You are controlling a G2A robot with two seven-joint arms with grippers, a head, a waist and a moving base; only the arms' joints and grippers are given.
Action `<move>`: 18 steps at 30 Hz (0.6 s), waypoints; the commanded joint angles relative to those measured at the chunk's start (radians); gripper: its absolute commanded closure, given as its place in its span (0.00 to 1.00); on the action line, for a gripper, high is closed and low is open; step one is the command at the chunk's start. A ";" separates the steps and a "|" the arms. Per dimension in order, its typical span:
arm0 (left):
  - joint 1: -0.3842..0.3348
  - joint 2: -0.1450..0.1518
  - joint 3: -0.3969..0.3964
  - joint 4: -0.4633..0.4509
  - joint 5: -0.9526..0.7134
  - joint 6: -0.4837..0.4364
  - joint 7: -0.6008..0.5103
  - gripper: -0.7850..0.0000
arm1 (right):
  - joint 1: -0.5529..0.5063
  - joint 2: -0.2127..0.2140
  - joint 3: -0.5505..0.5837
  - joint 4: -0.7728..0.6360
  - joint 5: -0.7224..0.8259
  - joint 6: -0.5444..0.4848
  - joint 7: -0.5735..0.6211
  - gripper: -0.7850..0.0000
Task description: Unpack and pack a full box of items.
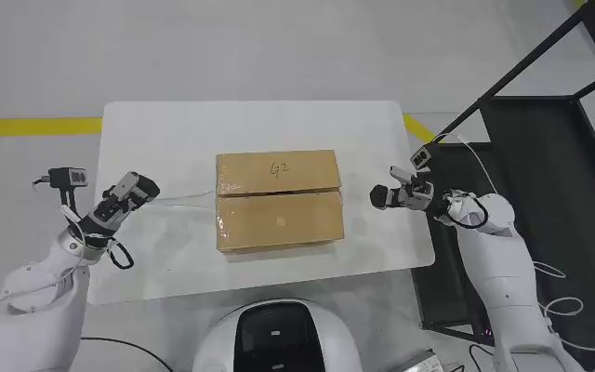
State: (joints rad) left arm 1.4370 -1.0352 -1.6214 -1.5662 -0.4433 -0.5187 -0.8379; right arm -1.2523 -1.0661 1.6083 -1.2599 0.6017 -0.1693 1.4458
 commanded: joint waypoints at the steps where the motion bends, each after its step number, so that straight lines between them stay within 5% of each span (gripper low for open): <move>1: -0.048 0.003 0.021 0.058 0.018 -0.011 -0.091 0.00 | 0.018 0.005 -0.008 0.014 -0.015 -0.037 0.090 0.00; 3: -0.093 0.006 0.044 0.102 0.098 -0.073 -0.141 0.00 | 0.025 0.008 -0.024 0.017 -0.039 -0.096 0.090 0.00; 12: -0.266 -0.005 0.150 0.281 -0.111 -0.114 -0.341 0.00 | 0.045 0.007 -0.099 -0.053 -0.030 -0.219 -0.013 0.00; 18: -0.278 -0.007 0.159 0.296 -0.137 -0.115 -0.345 0.00 | 0.045 0.007 -0.099 -0.053 -0.030 -0.219 -0.013 0.00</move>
State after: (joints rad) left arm 1.1591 -1.0424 -1.4623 -1.2701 -0.5810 -0.6340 -1.1828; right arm -1.2075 -1.0587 1.5090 -1.3130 0.5713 -0.3876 1.4326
